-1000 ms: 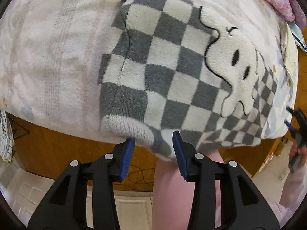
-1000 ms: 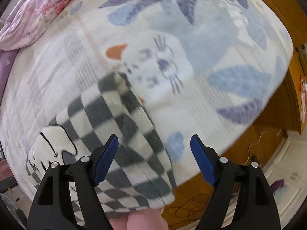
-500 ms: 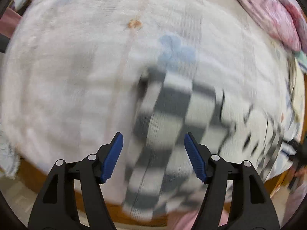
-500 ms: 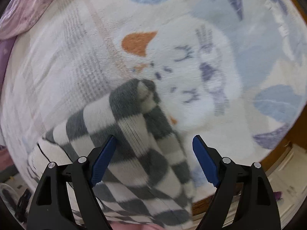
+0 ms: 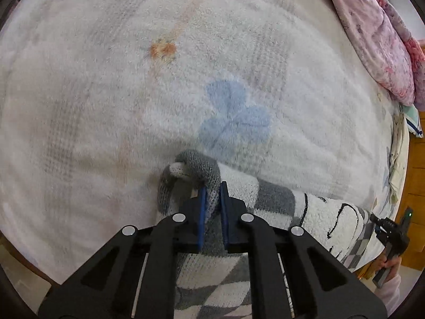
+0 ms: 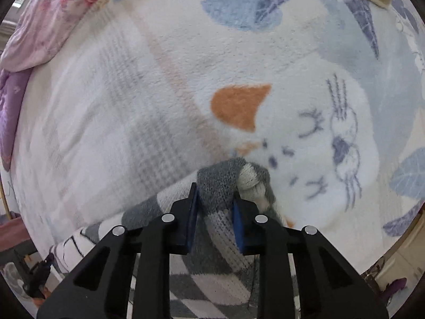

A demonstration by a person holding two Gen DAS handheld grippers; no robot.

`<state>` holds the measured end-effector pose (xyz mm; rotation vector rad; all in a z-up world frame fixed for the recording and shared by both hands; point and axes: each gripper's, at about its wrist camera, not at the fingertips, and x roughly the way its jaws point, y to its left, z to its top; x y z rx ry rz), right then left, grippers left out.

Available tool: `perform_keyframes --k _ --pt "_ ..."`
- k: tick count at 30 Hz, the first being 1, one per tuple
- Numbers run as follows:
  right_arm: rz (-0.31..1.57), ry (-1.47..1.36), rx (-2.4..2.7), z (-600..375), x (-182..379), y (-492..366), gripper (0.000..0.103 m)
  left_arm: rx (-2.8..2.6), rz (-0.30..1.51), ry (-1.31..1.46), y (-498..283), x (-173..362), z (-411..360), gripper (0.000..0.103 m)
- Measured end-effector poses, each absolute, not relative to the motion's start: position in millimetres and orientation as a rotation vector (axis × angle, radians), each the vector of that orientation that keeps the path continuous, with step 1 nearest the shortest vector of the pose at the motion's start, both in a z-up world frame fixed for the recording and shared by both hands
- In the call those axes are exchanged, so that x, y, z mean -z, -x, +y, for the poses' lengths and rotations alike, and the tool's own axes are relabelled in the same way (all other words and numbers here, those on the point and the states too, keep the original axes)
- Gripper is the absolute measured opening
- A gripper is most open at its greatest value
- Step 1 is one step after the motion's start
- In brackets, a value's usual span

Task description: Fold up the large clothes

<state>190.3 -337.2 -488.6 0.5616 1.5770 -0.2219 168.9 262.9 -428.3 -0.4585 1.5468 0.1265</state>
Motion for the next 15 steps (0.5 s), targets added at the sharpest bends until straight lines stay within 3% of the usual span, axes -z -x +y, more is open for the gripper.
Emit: perform_keyframes --k 8,10,11,12,13,15 --pt "1.604 -0.502 0.227 -337 503 -223 0.019 -0.167 1.585 0.373 -191 439 254 0.008" --pt "1.639 -0.449 0.186 -332 493 -223 0.024 -0.141 1.590 0.261 -182 426 247 0.010" --pt "1.637 -0.449 0.176 -332 485 -218 0.034 -0.136 1.578 0.225 -172 416 244 0.010" --pt "1.623 -0.427 0.180 -332 472 -208 0.052 -0.137 1.568 0.208 -162 408 243 0.011" --pt "1.611 -0.391 0.194 -331 461 -201 0.056 -0.130 1.565 0.200 -145 397 240 0.011" --pt "1.560 -0.297 0.185 -323 431 -172 0.055 -0.098 1.584 0.180 -114 387 230 0.011"
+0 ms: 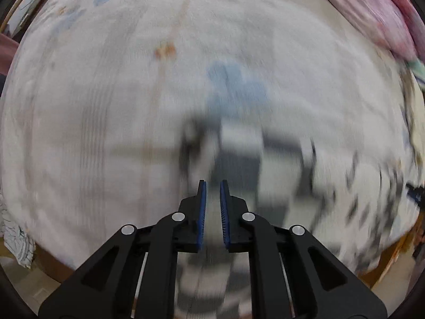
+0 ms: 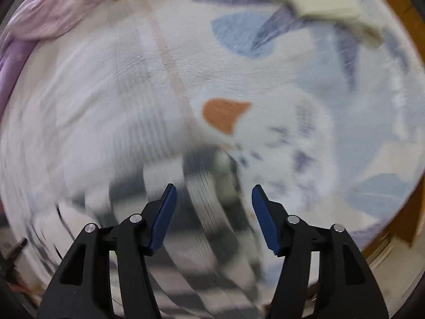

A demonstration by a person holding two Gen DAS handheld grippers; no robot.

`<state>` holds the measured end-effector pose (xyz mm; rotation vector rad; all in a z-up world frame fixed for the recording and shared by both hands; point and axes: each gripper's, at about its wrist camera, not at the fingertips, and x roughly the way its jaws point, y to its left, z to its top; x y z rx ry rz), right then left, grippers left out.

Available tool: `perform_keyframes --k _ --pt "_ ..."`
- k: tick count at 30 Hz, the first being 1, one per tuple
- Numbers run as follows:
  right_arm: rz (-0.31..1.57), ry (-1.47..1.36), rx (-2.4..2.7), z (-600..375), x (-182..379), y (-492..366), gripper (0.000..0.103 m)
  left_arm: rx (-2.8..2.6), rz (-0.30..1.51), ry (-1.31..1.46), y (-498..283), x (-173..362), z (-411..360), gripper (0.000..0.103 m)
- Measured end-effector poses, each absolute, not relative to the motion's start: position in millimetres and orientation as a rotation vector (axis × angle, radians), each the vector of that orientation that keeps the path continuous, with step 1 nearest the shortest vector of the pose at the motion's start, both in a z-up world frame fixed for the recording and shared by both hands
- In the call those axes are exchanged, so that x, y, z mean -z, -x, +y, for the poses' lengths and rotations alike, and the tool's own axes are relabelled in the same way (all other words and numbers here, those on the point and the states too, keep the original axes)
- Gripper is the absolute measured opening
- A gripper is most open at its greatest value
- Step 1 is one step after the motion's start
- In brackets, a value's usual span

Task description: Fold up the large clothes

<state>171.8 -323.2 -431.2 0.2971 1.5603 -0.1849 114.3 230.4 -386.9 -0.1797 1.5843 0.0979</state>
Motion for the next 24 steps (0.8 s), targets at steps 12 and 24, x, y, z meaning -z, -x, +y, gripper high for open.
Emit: perform_keyframes --k 12,24 --pt "1.783 -0.202 0.136 -281 499 -34 0.019 -0.066 1.843 0.262 12 469 217 0.011" --pt "1.614 -0.303 0.070 -327 429 -130 0.093 0.038 1.595 0.141 -74 386 224 0.088"
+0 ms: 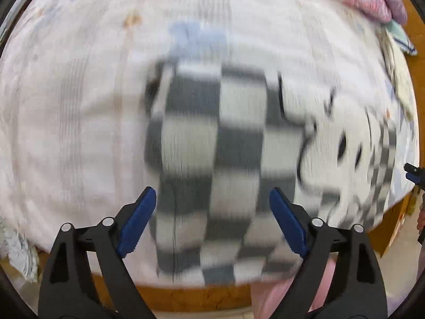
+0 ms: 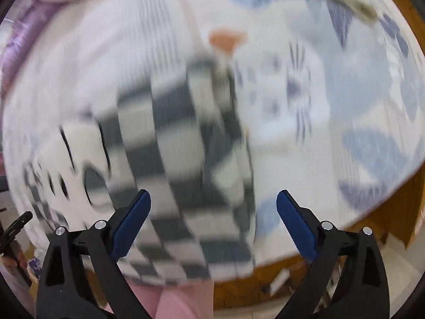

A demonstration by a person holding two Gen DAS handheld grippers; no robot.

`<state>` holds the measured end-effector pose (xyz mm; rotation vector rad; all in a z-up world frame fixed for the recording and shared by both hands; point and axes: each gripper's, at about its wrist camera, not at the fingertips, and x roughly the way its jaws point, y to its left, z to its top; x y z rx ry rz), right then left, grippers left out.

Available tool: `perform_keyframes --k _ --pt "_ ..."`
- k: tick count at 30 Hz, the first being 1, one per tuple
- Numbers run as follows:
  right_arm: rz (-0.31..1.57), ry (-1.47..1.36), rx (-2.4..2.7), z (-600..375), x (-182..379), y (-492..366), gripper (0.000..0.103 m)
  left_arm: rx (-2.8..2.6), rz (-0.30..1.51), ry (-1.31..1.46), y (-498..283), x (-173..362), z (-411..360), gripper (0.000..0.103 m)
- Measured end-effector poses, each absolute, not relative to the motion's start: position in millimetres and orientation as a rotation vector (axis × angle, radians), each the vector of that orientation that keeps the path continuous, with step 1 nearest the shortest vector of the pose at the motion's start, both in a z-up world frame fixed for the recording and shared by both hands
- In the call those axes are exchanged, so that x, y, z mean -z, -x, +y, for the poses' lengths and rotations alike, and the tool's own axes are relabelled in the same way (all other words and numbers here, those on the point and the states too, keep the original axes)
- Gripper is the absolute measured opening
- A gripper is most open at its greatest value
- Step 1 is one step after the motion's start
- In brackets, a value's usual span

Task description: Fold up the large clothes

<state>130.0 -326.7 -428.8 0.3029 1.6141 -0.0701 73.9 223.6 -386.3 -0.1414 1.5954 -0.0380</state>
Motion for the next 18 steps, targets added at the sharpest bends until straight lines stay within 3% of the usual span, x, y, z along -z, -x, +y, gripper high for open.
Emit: perform_keyframes --k 4,10,11,13,14,15,16,18 --pt "1.550 -0.323 0.007 -351 452 -175 0.093 -0.021 1.583 0.214 -116 420 248 0.088" --pt "1.633 -0.529 -0.120 -350 521 -213 0.093 0.075 1.633 0.504 -133 469 279 0.087" --pt "1.684 -0.597 -0.151 -350 535 -214 0.095 0.067 1.619 0.529 -132 471 281 0.084" --pt "1.690 -0.653 -0.094 -347 542 -206 0.094 0.013 1.612 0.489 -129 468 275 0.062" --pt "1.671 -0.631 -0.082 -344 538 -204 0.081 0.000 1.607 0.472 -127 464 273 0.055" --pt "1.654 -0.630 -0.072 -341 532 -200 0.061 -0.012 1.590 0.480 -124 457 272 0.044" --pt "1.630 -0.681 -0.040 -337 526 -196 0.057 -0.019 1.579 0.497 -123 453 271 0.037" --pt "1.599 -0.735 0.022 -337 515 -185 0.047 -0.029 1.549 0.544 -117 445 276 0.033"
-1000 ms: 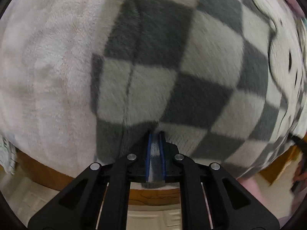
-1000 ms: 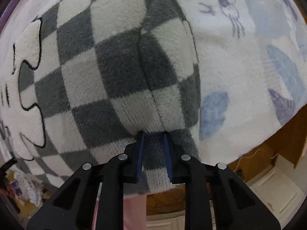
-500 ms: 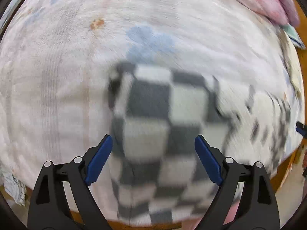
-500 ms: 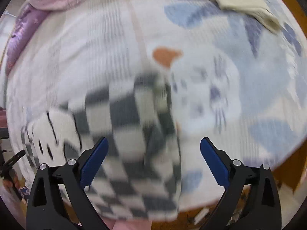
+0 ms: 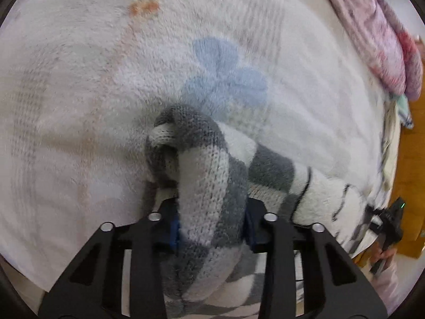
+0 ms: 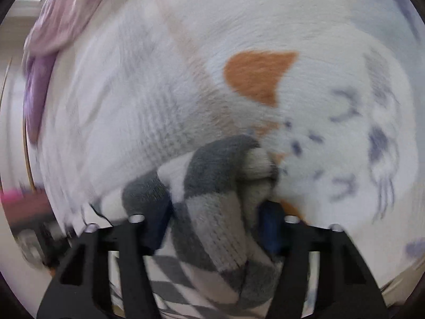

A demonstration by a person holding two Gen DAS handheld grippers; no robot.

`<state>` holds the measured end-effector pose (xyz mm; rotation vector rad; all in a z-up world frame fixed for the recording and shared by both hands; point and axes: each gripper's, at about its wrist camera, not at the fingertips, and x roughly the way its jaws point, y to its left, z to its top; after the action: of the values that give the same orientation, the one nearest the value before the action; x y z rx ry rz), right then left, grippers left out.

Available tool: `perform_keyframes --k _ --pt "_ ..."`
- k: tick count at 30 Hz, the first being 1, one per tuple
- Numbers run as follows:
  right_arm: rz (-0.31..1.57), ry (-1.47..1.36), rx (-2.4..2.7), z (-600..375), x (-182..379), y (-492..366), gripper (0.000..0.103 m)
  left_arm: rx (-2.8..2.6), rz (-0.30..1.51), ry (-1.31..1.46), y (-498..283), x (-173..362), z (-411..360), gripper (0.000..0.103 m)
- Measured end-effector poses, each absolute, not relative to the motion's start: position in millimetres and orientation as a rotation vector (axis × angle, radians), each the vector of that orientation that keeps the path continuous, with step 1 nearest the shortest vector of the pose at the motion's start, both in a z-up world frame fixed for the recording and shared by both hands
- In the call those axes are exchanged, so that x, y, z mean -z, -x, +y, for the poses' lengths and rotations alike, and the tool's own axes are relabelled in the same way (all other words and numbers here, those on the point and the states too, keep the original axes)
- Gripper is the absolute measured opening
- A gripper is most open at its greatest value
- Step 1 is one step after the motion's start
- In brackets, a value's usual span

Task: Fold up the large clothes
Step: 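Open both grippers to release the folded edge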

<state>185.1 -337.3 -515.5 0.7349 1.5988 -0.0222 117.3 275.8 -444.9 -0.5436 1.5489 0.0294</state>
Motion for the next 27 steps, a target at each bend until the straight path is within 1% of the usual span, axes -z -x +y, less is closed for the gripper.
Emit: perform_keyframes --k 2,4,9,11,13,17,19,20,21,22,23,24,26,27 --pt "1.565 -0.717 0.059 -334 501 -184 0.045 -0.046 1.536 0.549 -113 437 277 0.031" --pt "1.546 -0.636 0.071 -336 486 -181 0.043 -0.039 1.508 0.533 -110 422 278 0.030" --pt "1.509 -0.688 0.087 -325 485 -201 0.042 -0.007 1.451 0.531 -115 388 280 0.029" --pt "1.503 -0.685 0.069 -323 476 -217 0.041 -0.003 1.452 0.524 -139 387 262 0.029" --pt "1.489 -0.658 0.053 -327 460 -231 0.041 -0.002 1.442 0.547 -152 383 262 0.029" --pt "1.432 -0.612 0.019 -329 441 -291 0.041 0.029 1.375 0.539 -191 368 256 0.029" --pt "1.394 -0.598 0.011 -332 435 -326 0.042 0.039 1.355 0.541 -219 364 248 0.031" --pt "1.395 -0.590 0.010 -336 434 -337 0.050 0.044 1.359 0.537 -233 364 246 0.033" --pt "1.408 -0.582 0.017 -338 437 -349 0.061 0.024 1.379 0.528 -247 366 243 0.041" --pt "1.432 -0.566 0.036 -339 439 -361 0.069 -0.006 1.398 0.516 -253 369 241 0.053" --pt "1.464 -0.540 0.068 -342 441 -370 0.082 -0.036 1.414 0.495 -256 371 240 0.059" --pt "1.472 -0.514 0.088 -345 439 -371 0.083 -0.067 1.426 0.461 -255 372 238 0.063" --pt "1.466 -0.453 0.093 -347 435 -361 0.084 -0.091 1.471 0.424 -239 378 240 0.063" --pt "1.477 -0.426 0.099 -348 436 -348 0.086 -0.099 1.512 0.442 -224 385 241 0.065"
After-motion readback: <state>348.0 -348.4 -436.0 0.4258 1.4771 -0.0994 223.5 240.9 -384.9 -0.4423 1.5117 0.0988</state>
